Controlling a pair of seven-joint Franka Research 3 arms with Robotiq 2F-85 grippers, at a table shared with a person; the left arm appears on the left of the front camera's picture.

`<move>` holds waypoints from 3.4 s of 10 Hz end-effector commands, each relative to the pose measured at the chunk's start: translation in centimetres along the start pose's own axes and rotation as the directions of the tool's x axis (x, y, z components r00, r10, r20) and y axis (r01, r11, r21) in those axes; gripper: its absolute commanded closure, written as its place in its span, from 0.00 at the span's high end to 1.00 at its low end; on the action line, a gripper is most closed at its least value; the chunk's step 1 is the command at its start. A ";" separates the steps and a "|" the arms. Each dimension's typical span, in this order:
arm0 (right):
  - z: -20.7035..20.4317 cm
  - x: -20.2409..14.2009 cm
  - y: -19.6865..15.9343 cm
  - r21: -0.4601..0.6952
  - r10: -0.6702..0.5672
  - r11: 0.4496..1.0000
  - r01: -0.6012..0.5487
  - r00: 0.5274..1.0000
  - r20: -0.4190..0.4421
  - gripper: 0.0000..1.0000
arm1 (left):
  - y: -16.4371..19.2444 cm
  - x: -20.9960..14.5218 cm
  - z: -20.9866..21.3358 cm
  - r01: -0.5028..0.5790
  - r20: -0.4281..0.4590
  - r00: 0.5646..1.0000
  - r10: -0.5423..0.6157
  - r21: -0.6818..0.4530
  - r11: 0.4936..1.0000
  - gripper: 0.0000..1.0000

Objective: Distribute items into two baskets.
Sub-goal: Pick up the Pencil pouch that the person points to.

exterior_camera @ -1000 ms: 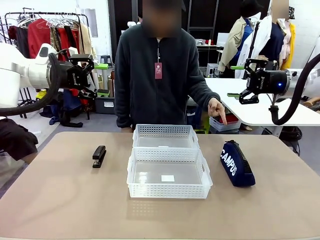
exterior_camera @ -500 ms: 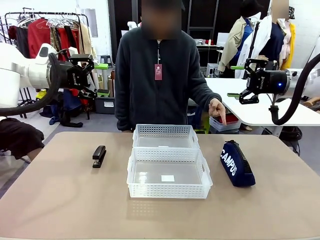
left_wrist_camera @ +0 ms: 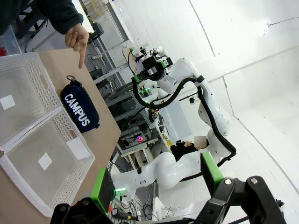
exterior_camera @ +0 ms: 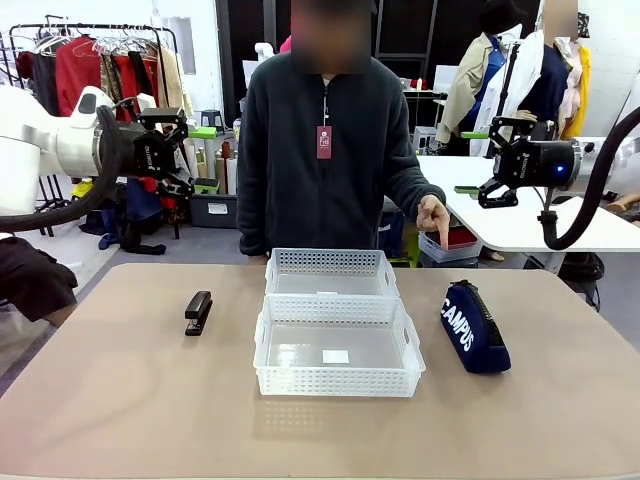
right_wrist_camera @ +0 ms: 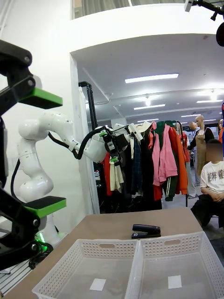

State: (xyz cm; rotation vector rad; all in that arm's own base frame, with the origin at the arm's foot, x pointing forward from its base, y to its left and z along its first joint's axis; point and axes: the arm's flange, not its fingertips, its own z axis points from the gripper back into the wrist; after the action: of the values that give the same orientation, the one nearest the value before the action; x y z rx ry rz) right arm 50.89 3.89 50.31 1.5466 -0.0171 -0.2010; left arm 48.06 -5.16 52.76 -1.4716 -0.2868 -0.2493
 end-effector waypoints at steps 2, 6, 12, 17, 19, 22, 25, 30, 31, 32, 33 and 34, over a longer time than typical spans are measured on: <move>-3.1 -4.2 1.5 -0.161 -0.016 0.987 0.008 0.999 -0.048 1.00 | -0.2 0.1 0.1 0.004 0.001 1.000 -0.004 -0.001 1.000 1.00; -5.3 -6.0 4.4 -0.484 0.074 0.873 -0.057 0.997 0.016 1.00 | -0.2 0.1 0.1 0.004 0.001 1.000 -0.004 -0.001 1.000 1.00; -4.2 -4.3 5.9 -0.928 0.108 0.373 0.005 0.993 0.049 1.00 | -0.2 0.1 0.1 0.004 0.001 1.000 -0.004 -0.001 1.000 1.00; -2.7 -2.1 2.2 -0.996 0.163 0.075 0.053 0.985 0.065 1.00 | -0.2 0.1 0.1 0.004 0.001 1.000 -0.004 -0.001 1.000 1.00; -1.4 -2.9 3.3 -0.990 0.165 0.136 0.029 0.985 0.051 1.00 | -0.2 0.1 0.1 0.004 0.001 1.000 -0.004 -0.001 1.000 1.00; -1.3 -2.6 2.7 -0.994 0.160 0.106 0.030 0.986 0.047 1.00 | -0.2 0.1 0.1 0.004 0.001 1.000 -0.004 -0.001 1.000 1.00; -2.9 1.3 -2.0 -1.000 0.101 -0.012 0.001 0.995 0.000 1.00 | -0.2 0.1 0.1 0.004 0.001 1.000 -0.004 -0.001 1.000 1.00; -6.6 4.3 -7.2 -1.000 0.079 -0.006 -0.005 0.997 -0.005 1.00 | -0.2 0.1 0.1 0.004 0.001 1.000 -0.004 -0.001 1.000 1.00; -6.8 4.5 -7.9 -1.000 0.065 -0.021 -0.005 0.998 -0.007 1.00 | -0.2 0.1 0.1 0.004 0.001 1.000 -0.004 -0.001 1.000 1.00; -7.2 4.7 -9.0 -1.000 0.055 -0.023 -0.002 0.998 -0.003 1.00 | -0.2 0.1 0.1 0.004 0.001 1.000 -0.004 -0.001 1.000 1.00; -7.4 4.7 -9.8 -1.000 0.032 -0.017 -0.010 0.999 -0.010 1.00 | -0.2 0.1 0.1 0.004 0.001 1.000 -0.004 -0.001 1.000 1.00; -7.4 4.6 -10.3 -1.000 0.025 -0.004 -0.005 1.000 -0.005 1.00 | -0.2 0.1 0.1 0.004 0.001 1.000 -0.004 -0.001 1.000 1.00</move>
State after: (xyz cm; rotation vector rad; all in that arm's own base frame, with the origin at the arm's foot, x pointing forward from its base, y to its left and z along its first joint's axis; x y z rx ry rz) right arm 54.90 10.28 39.19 -0.0114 0.1061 -0.1043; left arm 48.08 -5.19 52.79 -1.4712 -0.2868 -0.2502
